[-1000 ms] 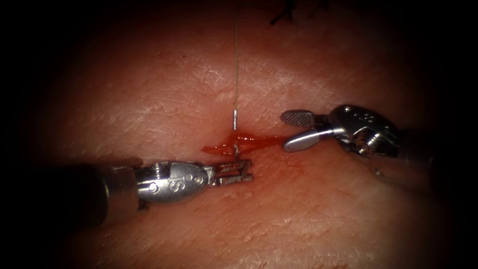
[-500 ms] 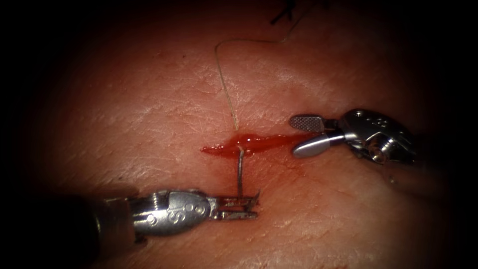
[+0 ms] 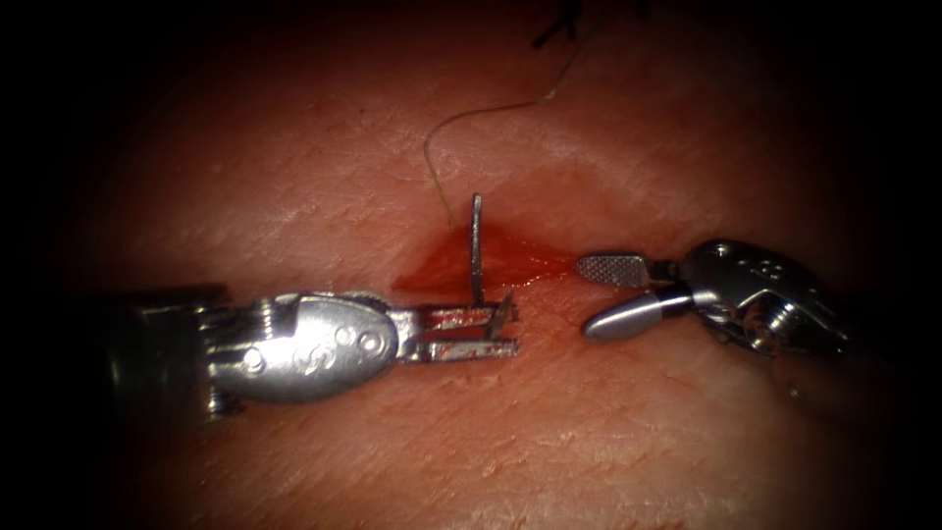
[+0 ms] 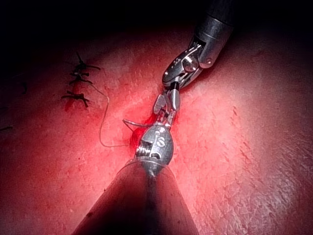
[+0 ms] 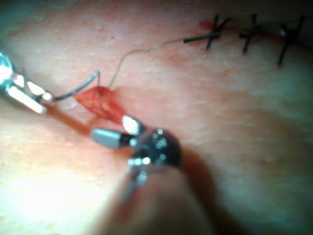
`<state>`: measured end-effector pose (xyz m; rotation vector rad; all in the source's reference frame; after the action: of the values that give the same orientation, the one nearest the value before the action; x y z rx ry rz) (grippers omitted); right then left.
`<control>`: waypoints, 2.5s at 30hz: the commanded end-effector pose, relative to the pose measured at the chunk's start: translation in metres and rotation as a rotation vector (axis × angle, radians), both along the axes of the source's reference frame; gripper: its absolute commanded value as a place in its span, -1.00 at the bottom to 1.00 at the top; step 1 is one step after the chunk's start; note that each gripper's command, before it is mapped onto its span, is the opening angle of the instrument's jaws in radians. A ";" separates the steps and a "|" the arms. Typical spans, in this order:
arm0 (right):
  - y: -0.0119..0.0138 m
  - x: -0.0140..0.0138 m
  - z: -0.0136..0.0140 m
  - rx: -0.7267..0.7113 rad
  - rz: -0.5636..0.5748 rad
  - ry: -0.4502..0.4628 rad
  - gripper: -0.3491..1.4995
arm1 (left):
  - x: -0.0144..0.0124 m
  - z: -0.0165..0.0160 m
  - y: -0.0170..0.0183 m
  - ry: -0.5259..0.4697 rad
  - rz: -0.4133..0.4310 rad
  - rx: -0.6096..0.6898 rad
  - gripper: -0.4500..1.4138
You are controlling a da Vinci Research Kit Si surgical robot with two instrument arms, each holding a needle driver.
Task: Wound Closure
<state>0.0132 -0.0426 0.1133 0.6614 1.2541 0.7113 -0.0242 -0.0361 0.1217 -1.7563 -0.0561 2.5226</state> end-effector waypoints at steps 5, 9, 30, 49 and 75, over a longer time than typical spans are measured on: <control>-0.0001 0.0001 -0.0001 0.003 0.016 0.037 0.52 | 0.0007 -0.0009 0.0039 0.007 -0.027 -0.045 -1.00; -0.0002 0.0002 -0.0010 0.058 0.044 0.061 0.35 | 0.0017 -0.0020 0.0062 -0.003 -0.047 -0.067 -1.00; 0.0024 -0.0003 -0.0010 0.235 0.108 0.112 0.30 | -0.0009 0.0036 -0.0038 -0.072 0.044 -0.159 -1.00; 0.0021 0.0060 0.0021 0.481 0.021 0.163 0.01 | -0.0025 0.0048 -0.0051 -0.013 0.078 -0.369 -1.00; 0.0021 0.0066 0.0024 0.428 0.079 0.162 -1.00 | -0.0030 0.0053 -0.0053 0.018 0.066 -0.337 -0.15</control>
<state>0.0194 -0.0407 0.1152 1.0319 1.2954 1.0222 -0.0267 -0.0413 0.1262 -1.8545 0.3046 2.7126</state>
